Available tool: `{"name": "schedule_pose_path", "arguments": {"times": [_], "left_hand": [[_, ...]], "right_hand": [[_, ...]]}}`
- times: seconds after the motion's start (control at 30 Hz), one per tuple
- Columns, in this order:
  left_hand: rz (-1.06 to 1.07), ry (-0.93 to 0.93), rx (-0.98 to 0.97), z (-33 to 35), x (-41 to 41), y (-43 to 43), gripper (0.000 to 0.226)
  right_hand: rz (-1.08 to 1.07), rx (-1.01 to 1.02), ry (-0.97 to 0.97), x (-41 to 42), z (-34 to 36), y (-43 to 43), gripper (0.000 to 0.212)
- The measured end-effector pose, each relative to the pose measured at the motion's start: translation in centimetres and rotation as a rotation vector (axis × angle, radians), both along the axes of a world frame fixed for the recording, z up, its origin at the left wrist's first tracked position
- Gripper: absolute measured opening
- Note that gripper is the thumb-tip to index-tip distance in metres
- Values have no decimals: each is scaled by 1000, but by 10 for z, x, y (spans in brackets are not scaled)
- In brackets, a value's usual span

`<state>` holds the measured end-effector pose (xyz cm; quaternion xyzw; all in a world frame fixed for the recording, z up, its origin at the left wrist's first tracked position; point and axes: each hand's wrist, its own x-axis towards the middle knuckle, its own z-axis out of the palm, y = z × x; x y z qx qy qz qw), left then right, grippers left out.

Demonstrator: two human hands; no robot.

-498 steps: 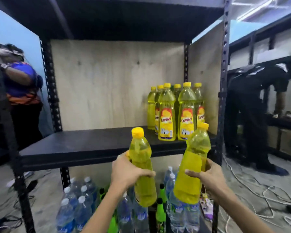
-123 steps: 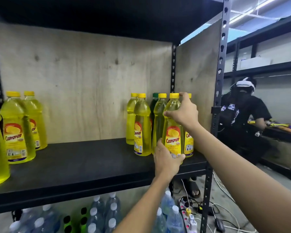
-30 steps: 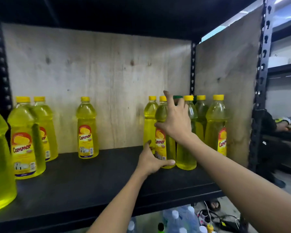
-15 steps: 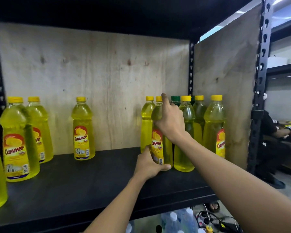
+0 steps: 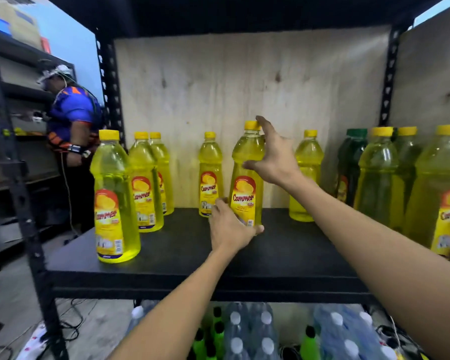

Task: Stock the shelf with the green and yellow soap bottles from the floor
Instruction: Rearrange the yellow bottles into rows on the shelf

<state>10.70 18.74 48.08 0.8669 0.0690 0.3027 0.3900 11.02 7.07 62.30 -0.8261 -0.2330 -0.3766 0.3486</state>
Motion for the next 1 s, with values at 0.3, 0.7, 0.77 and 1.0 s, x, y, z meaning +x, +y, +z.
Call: {"name": "schedule_pose_path", "arguments": {"times": [0.3, 0.7, 0.77, 1.0], "left_hand": [[238, 3, 37, -4, 11, 72, 113], [294, 72, 137, -14, 30, 95, 122], [302, 86, 168, -14, 29, 95, 121], [376, 55, 212, -9, 7, 82, 126]], "right_hand": [[201, -125, 87, 30, 8, 86, 110], [256, -204, 173, 60, 0, 107, 109], [267, -186, 160, 59, -5, 105, 109], [307, -121, 226, 43, -17, 92, 121]]}}
